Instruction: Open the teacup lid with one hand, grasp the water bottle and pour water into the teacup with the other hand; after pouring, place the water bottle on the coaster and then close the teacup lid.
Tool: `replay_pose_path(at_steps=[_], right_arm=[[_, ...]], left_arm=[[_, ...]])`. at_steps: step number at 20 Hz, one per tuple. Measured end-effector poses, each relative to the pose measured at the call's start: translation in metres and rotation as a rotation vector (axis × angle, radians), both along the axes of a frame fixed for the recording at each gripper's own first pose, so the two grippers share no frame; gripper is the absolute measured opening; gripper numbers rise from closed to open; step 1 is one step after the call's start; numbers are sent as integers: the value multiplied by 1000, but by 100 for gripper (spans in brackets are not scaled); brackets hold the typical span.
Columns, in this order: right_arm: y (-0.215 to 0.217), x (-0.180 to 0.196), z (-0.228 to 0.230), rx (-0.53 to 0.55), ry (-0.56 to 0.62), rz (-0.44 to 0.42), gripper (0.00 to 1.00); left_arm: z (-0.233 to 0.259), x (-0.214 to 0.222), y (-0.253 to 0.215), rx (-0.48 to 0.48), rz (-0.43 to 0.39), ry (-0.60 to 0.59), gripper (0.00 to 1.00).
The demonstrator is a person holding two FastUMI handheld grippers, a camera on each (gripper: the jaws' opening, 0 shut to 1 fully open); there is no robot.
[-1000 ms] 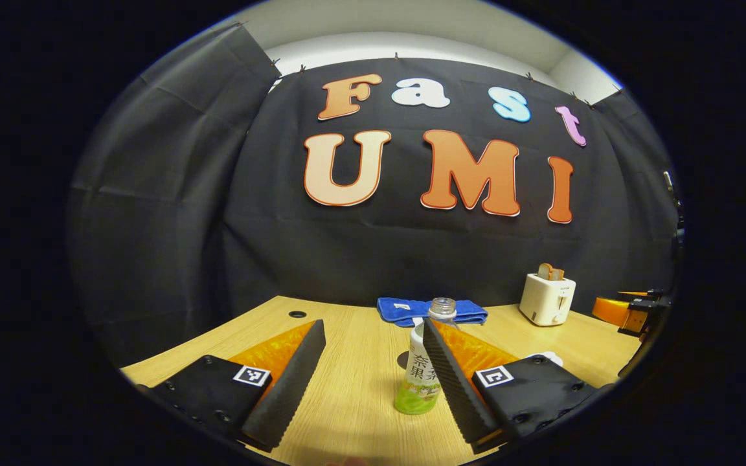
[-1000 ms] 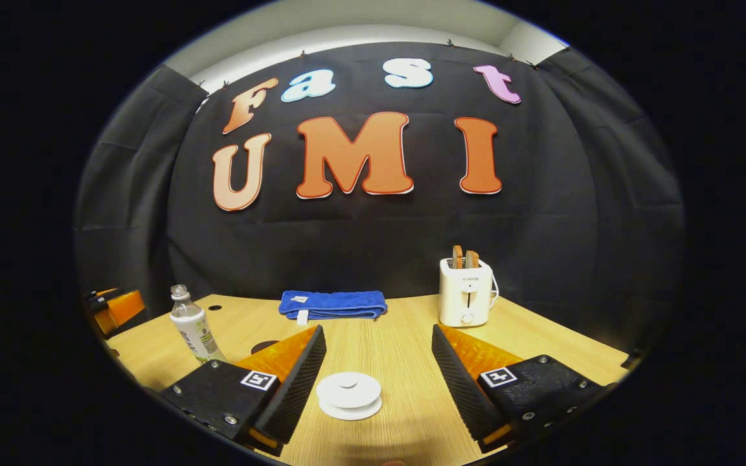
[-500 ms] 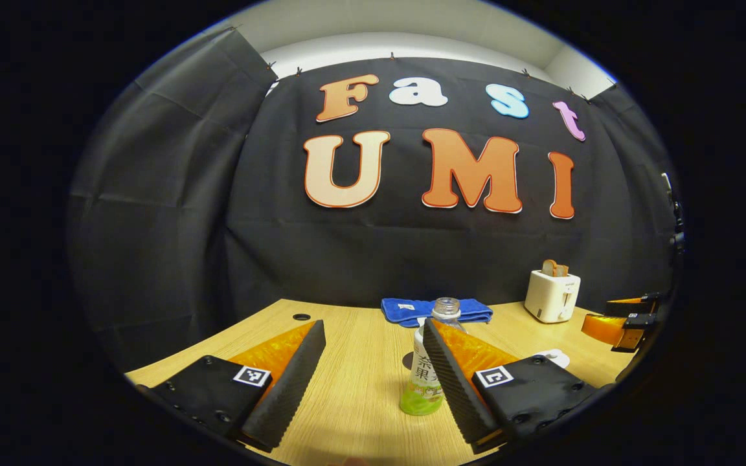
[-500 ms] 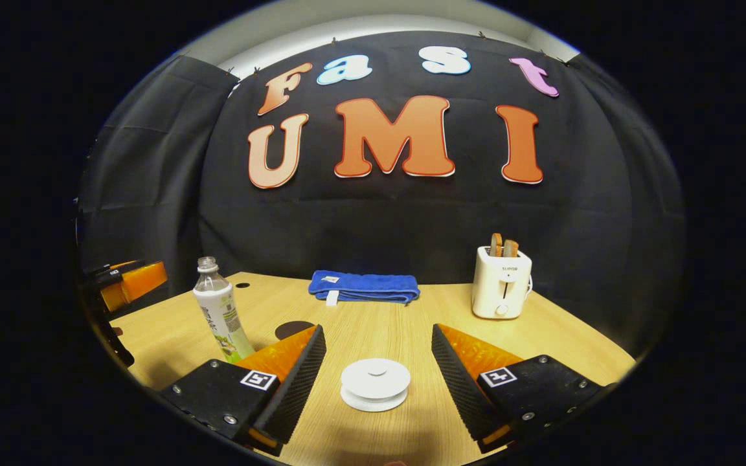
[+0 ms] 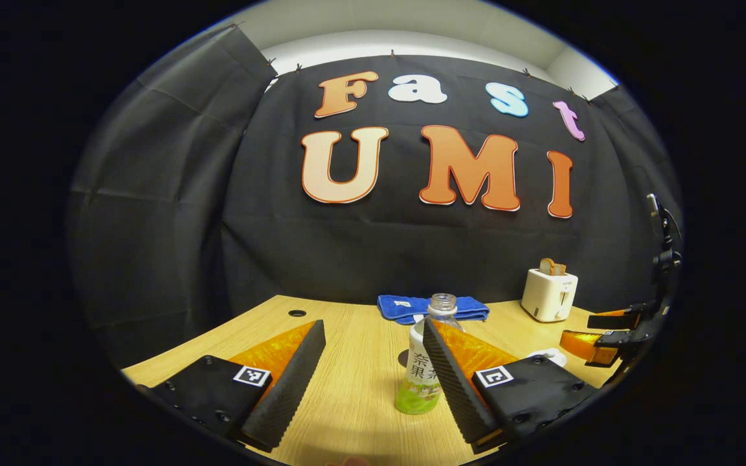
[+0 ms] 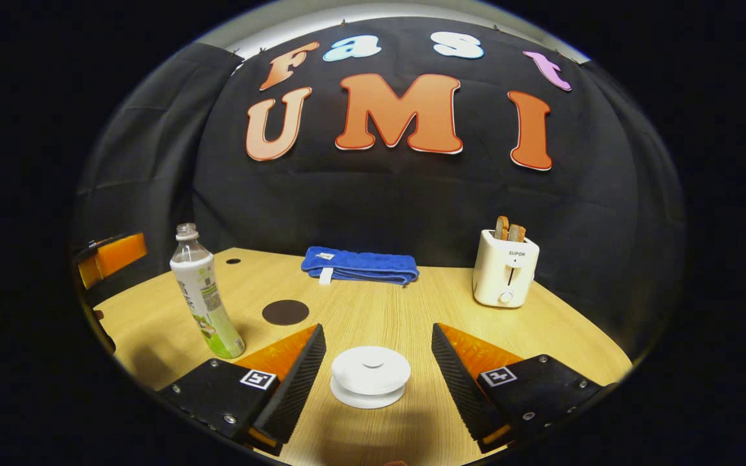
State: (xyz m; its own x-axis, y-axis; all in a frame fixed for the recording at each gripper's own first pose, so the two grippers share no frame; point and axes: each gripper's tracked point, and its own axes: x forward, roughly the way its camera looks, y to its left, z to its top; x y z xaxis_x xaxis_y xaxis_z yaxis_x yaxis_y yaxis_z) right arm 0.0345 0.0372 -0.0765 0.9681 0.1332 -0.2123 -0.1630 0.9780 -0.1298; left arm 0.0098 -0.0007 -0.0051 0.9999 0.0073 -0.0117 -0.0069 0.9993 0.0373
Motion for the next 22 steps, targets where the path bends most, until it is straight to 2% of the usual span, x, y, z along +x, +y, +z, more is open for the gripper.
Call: replay_pose_path(at_steps=[5,13,16,21,22], right_arm=[[1,16,-21,-35,59,-11,99],[0,31,-42,-23,131,-29,97],[0,33,-43,-29,127,-27,82],[2,35,-49,-27,145,-20,67],[3,35,-50,-25,148,-17,58]], left_arm=[[-5,3,5,-3,8,9,99],[-14,10,14,-6,26,34,100],[-18,12,15,-8,30,43,99],[-21,13,17,-14,34,52,99],[-21,13,18,-14,36,51,99]])
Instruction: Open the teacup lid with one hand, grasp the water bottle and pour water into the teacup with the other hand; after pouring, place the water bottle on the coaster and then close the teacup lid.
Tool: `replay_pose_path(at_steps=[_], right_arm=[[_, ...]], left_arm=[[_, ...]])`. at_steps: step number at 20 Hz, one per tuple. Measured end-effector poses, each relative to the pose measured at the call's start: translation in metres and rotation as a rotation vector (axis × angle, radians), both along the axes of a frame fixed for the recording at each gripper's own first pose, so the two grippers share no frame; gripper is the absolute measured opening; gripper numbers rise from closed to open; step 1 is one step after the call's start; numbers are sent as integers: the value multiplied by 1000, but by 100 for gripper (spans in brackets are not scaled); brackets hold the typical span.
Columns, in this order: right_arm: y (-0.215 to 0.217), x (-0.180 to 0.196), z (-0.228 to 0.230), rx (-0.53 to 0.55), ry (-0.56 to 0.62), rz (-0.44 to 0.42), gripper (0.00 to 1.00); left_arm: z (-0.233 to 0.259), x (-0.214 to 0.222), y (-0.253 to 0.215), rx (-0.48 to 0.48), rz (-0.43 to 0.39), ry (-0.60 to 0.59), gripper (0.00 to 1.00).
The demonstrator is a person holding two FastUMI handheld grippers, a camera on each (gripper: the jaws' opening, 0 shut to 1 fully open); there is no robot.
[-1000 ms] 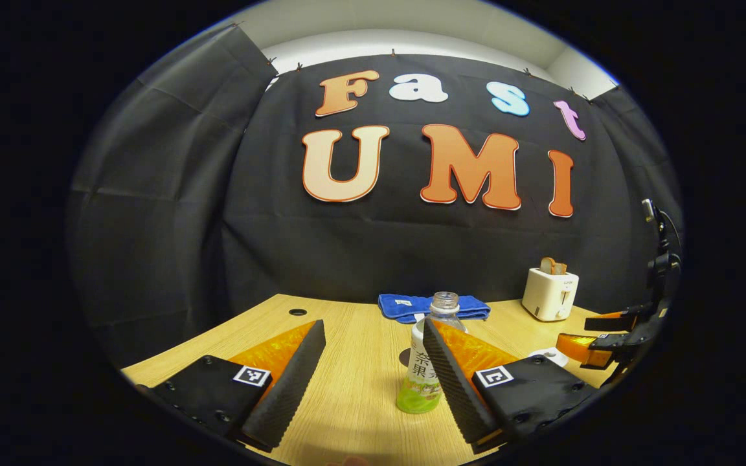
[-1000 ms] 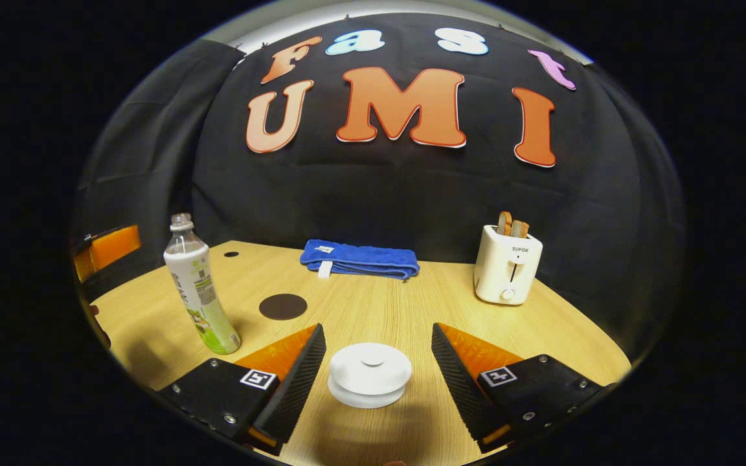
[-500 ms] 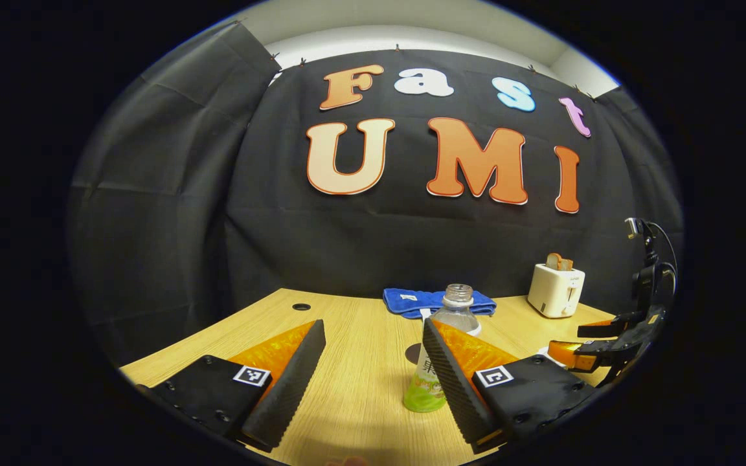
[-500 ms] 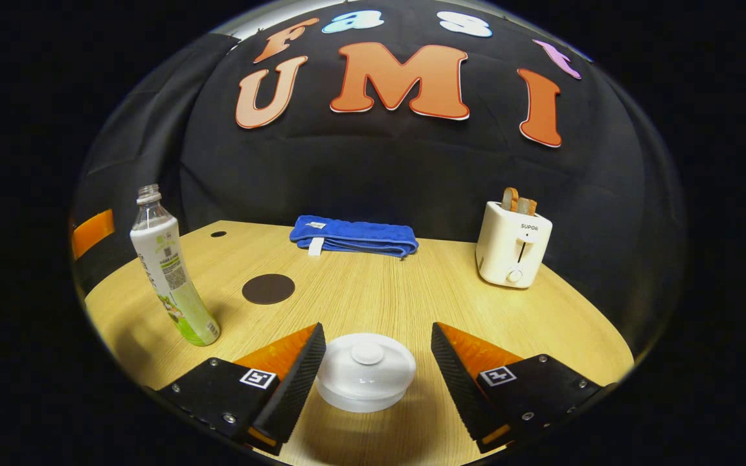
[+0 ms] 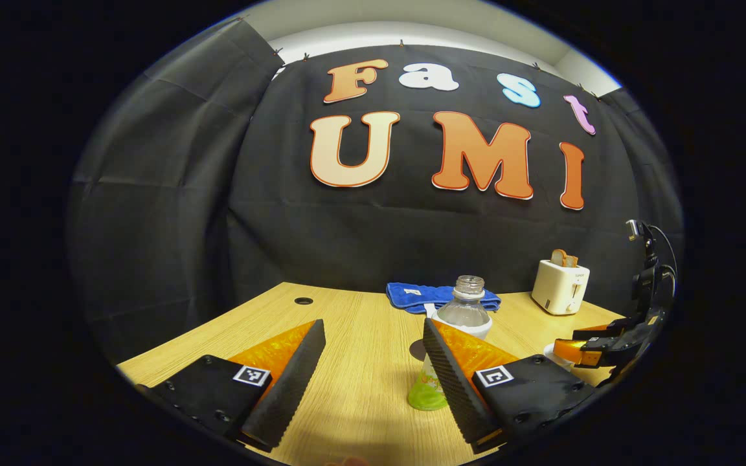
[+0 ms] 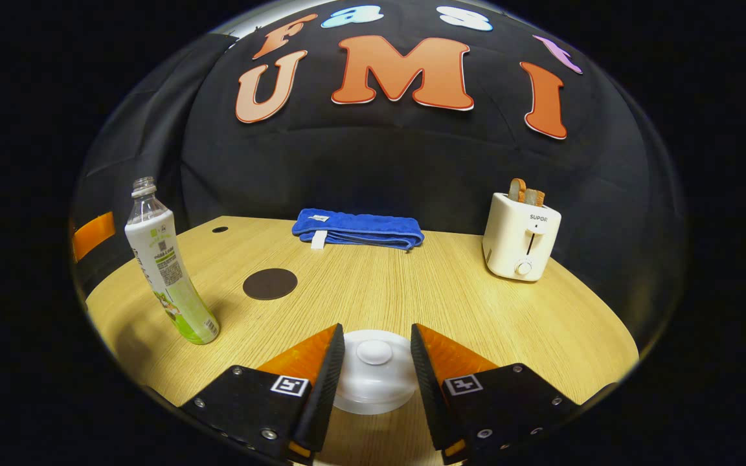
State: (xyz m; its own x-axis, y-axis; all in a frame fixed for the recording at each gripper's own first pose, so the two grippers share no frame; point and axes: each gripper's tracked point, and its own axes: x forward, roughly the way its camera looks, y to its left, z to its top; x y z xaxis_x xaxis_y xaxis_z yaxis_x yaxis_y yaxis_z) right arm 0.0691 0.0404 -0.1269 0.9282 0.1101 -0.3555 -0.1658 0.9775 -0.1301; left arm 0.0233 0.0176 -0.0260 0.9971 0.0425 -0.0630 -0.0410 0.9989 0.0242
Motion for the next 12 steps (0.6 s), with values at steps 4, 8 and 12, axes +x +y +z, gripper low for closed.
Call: replay_pose_path(at_steps=[4,8,12], right_arm=[[2,2,-4,-8,6,8,52],[3,4,-2,-14,-9,8,40],[2,6,-1,-13,-14,4,28]], left_arm=[[0,1,1,-2,0,4,99],[-1,-1,2,-2,5,3,99],[-1,0,2,-3,7,3,100]])
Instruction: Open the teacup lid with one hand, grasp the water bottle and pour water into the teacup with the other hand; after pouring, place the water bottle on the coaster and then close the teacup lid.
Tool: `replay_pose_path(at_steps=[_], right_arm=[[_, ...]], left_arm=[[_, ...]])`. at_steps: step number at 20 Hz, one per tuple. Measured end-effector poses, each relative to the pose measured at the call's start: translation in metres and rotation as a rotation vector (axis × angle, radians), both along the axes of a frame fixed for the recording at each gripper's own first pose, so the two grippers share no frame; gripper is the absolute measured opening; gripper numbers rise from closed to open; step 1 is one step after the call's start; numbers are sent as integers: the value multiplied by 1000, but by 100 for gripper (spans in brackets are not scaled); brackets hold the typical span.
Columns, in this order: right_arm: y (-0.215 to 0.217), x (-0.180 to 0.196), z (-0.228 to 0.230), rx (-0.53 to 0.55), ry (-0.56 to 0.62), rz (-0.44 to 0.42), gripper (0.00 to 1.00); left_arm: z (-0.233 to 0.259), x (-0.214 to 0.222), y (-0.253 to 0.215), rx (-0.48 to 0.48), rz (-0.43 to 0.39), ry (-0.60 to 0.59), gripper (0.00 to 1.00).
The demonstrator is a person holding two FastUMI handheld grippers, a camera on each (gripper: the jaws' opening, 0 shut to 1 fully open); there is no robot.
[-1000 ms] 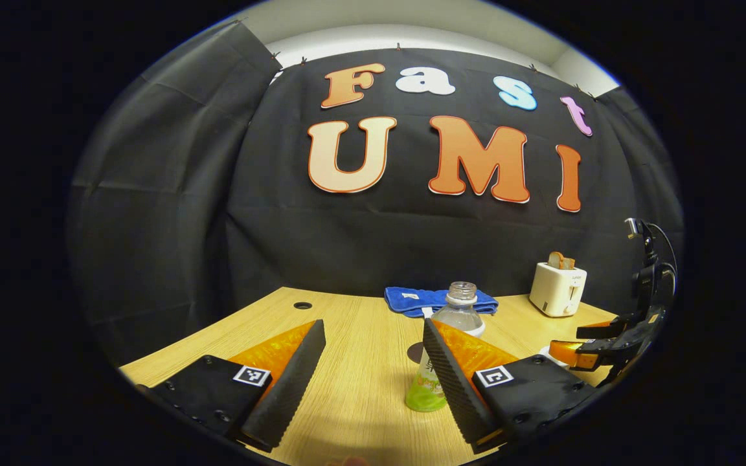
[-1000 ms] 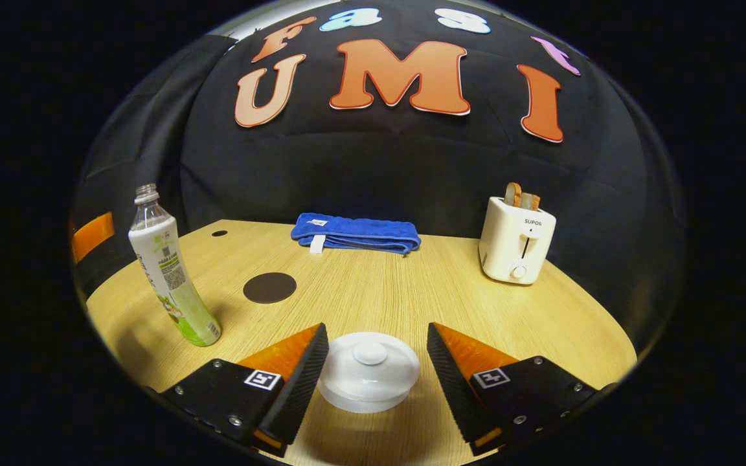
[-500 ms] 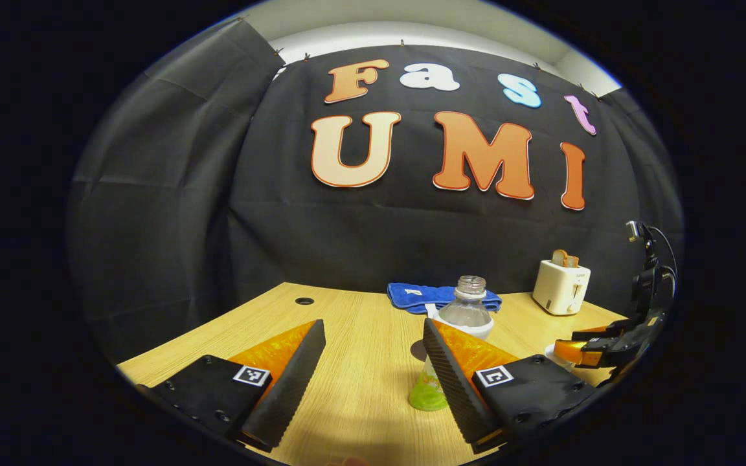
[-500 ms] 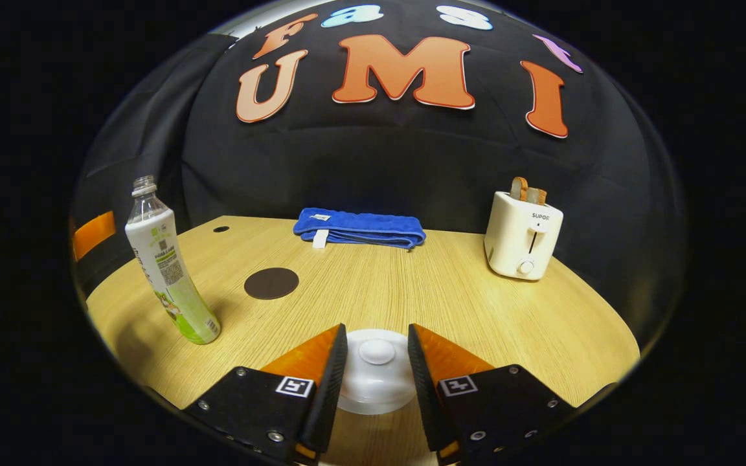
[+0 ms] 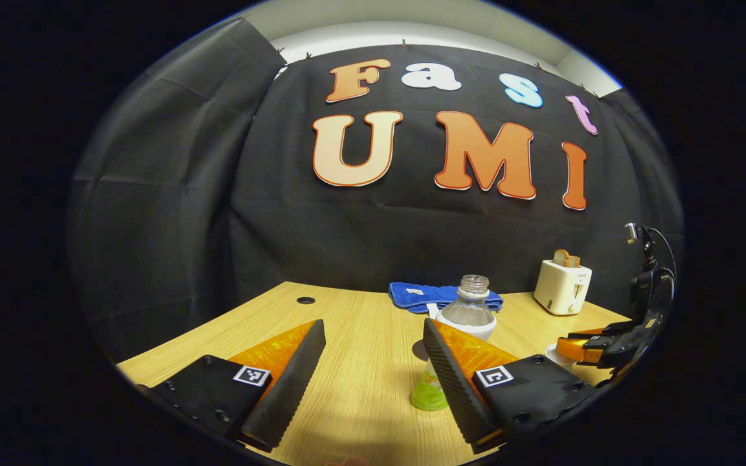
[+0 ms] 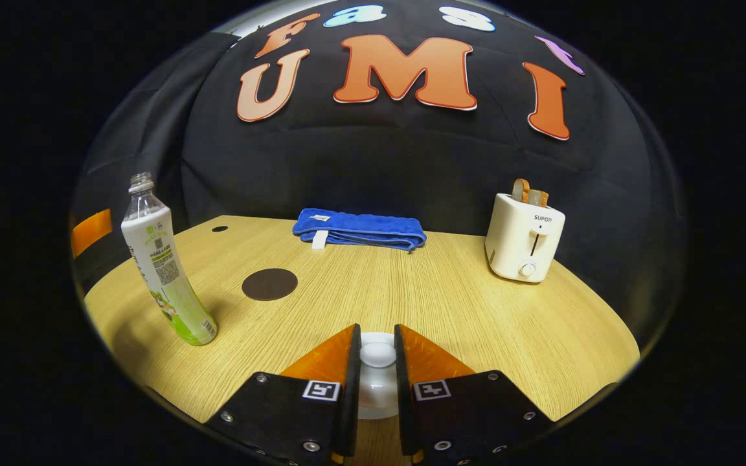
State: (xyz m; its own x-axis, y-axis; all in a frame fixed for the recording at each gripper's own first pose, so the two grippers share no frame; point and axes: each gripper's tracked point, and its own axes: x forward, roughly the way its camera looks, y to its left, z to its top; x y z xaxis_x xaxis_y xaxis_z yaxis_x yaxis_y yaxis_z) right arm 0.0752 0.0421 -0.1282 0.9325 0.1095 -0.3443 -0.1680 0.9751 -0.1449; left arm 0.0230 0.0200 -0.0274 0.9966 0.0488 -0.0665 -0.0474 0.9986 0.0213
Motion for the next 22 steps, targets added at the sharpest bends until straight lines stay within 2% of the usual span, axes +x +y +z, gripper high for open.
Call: replay_pose_path(at_steps=[4,8,14,22], right_arm=[[-1,1,2,-27,-20,-10,17],[-3,3,10,16,-30,-26,10],[-21,1,44,57,-90,-46,10],[-85,-9,71,25,-134,-140,10]], left_arm=[[1,1,0,2,1,0,99],[2,0,2,6,6,-4,99],[1,0,0,4,3,-5,100],[14,-4,-8,18,-6,-24,99]])
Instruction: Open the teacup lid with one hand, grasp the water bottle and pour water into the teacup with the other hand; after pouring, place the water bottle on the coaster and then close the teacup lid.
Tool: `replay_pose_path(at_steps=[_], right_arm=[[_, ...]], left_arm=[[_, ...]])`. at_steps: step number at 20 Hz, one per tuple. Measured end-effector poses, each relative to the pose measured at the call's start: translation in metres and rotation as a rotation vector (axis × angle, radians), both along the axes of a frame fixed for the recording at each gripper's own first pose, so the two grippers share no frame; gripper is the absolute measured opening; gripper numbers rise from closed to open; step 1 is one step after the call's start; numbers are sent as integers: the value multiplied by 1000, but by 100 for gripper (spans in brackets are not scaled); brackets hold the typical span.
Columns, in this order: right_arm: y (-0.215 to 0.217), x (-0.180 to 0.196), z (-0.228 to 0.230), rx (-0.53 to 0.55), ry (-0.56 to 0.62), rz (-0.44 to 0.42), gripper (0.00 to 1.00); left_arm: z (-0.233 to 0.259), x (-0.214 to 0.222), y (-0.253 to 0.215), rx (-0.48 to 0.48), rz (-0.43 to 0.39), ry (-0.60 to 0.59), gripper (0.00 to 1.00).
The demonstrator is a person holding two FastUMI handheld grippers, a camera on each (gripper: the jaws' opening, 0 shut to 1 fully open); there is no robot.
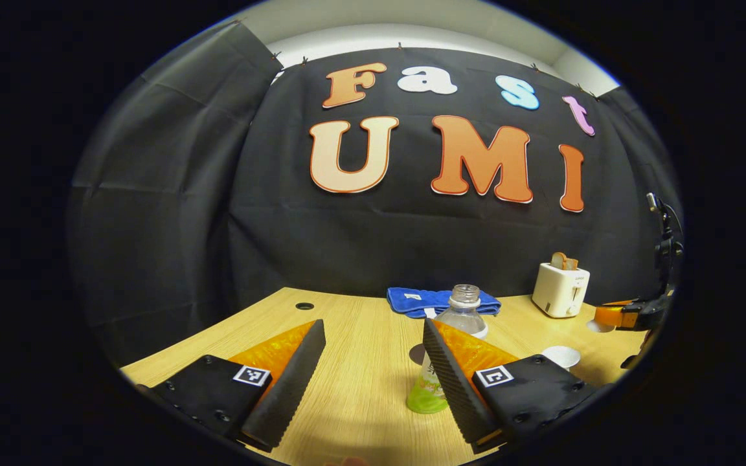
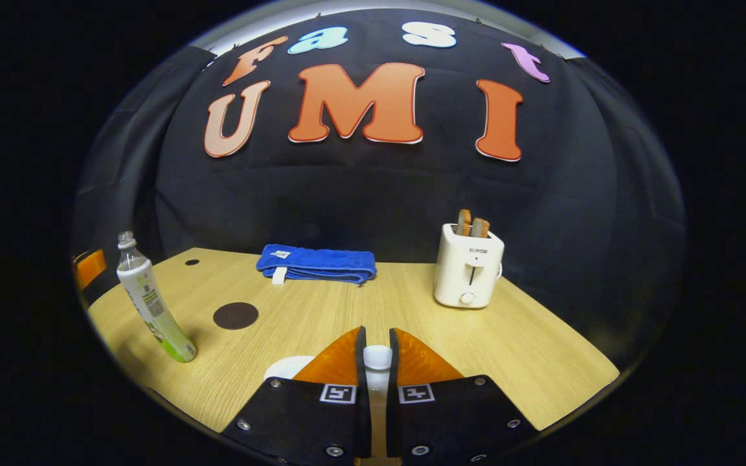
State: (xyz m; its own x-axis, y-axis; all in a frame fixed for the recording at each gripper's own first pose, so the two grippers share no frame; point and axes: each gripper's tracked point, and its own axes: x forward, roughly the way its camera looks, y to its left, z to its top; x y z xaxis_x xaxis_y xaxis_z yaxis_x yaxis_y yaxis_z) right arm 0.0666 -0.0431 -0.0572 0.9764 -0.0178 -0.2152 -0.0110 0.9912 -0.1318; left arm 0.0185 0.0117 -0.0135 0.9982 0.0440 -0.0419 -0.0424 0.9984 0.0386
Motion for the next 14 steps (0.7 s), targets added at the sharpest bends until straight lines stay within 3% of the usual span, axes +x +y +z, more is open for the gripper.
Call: replay_pose_path(at_steps=[7,14], right_arm=[[-49,-14,-5,4,12,-84,9],[-60,-25,-13,27,22,-95,9]], left_arm=[[14,-8,-20,26,-24,-17,99],[29,-13,-65,39,-106,-37,99]])
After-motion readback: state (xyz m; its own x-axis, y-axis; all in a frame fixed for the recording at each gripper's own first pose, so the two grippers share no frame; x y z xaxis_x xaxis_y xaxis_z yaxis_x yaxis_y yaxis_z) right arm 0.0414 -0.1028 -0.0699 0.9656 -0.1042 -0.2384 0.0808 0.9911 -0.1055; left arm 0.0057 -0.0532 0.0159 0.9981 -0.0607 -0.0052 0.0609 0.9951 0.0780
